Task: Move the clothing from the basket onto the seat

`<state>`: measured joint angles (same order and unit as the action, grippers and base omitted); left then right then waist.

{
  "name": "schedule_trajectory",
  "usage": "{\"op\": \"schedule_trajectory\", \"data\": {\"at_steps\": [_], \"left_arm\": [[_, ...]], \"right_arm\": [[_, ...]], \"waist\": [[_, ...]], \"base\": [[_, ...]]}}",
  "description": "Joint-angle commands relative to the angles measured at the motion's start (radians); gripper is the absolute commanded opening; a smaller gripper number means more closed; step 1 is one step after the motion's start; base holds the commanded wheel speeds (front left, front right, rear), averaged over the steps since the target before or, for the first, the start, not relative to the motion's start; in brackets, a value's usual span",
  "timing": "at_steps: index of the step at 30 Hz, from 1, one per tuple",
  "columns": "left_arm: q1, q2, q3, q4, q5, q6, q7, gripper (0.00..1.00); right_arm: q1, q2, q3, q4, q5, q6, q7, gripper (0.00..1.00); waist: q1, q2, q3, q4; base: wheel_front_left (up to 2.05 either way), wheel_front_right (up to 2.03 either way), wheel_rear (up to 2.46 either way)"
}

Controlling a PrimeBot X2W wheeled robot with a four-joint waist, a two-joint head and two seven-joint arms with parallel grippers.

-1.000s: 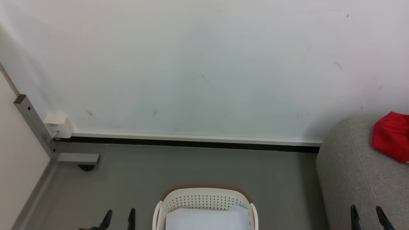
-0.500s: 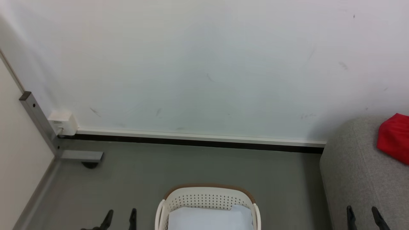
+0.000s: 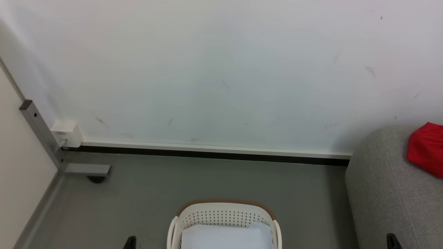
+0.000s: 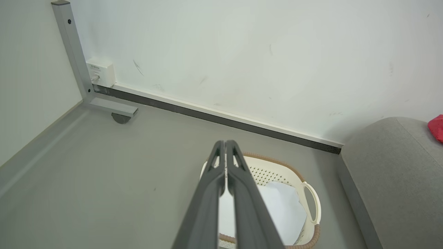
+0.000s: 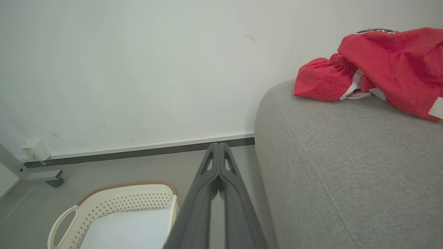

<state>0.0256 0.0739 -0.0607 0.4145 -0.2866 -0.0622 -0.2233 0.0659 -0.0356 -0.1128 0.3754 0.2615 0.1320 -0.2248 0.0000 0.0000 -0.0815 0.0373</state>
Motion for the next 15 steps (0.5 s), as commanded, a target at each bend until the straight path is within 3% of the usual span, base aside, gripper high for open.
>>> {"op": "schedule_trajectory", "data": {"at_steps": [1, 15], "left_arm": [[-0.027, 0.002, 0.012, -0.020, -0.050, -0.003, 0.009, 0.00], [-0.043, -0.002, 0.037, -0.057, -0.295, -0.016, 0.065, 0.00]], "right_arm": [[-0.028, -0.008, -0.005, -0.018, 0.050, 0.000, 0.010, 0.00], [-0.050, -0.010, 0.004, -0.050, 0.300, 0.000, 0.065, 0.00]], "waist": [[0.0000, 0.0000, 0.001, 0.000], [0.0000, 0.0000, 0.011, -0.005]], "base": [[0.00, 0.00, 0.00], [0.00, 0.00, 0.00]]}}
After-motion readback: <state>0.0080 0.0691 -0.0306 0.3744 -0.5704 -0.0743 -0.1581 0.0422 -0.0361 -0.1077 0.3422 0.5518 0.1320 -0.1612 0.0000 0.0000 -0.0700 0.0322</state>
